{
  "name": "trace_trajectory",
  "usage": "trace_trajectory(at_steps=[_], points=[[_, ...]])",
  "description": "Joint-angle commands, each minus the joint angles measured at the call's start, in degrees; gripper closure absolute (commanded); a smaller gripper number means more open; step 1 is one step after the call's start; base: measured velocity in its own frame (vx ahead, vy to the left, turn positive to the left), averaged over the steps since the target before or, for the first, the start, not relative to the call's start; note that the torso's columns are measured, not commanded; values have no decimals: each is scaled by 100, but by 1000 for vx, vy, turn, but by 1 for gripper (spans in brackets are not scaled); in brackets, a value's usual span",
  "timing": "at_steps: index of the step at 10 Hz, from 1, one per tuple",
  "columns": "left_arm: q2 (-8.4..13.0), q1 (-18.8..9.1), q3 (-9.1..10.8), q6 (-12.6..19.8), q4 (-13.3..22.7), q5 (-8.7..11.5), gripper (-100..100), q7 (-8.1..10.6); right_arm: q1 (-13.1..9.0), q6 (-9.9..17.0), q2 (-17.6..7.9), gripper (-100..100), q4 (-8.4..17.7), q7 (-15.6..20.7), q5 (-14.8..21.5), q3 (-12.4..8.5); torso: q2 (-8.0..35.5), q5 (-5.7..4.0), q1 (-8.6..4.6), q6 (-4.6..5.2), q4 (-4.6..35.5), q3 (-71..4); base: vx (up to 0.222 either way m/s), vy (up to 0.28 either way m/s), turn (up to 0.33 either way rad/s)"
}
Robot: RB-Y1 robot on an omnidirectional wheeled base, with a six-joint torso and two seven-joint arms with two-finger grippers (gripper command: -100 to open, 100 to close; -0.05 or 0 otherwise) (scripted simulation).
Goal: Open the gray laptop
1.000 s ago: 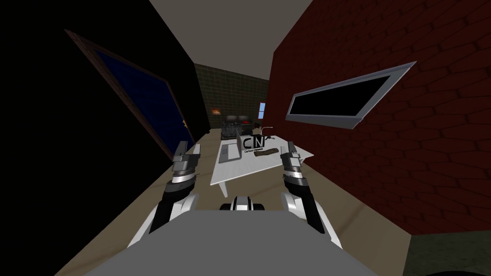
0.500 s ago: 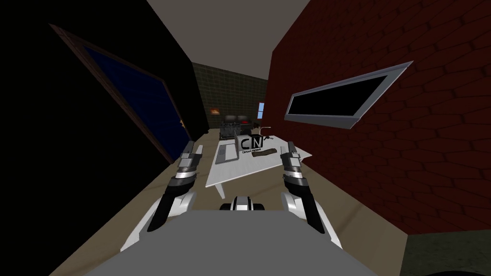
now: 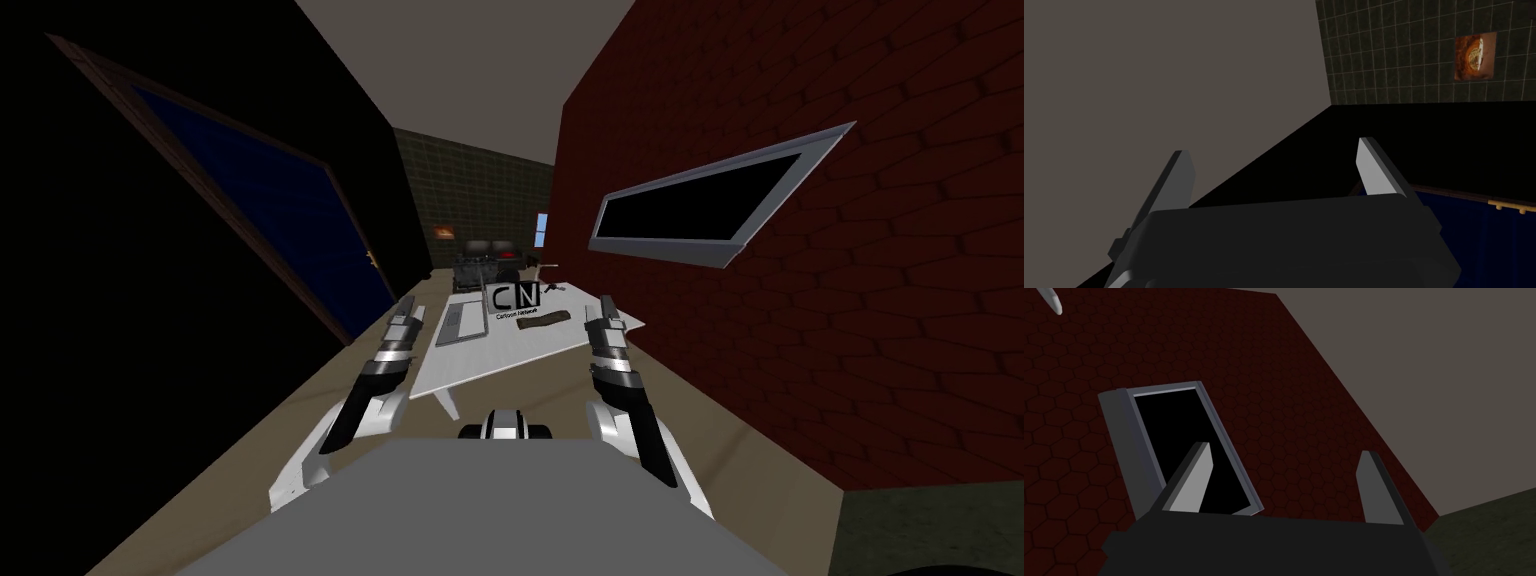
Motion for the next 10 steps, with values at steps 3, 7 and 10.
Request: trace_trajectory(at_steps=[3,7,10], points=[[155,-373,196,696,503,227,-100,-337,0,0,0,0,0,0,0,0,-5,-3,-7,-1,-2,-4,55,-125,-24],[272,-662,355,1169,896,397,-100,-551,0,0,0,0,0,0,0,0,1,1,9,0,0,0,50,-113,-16],[415,-964,518,1660,1318,572,-100,-771,0,0,0,0,0,0,0,0,-4,-7,-23,0,-2,-3,42,-124,-25]])
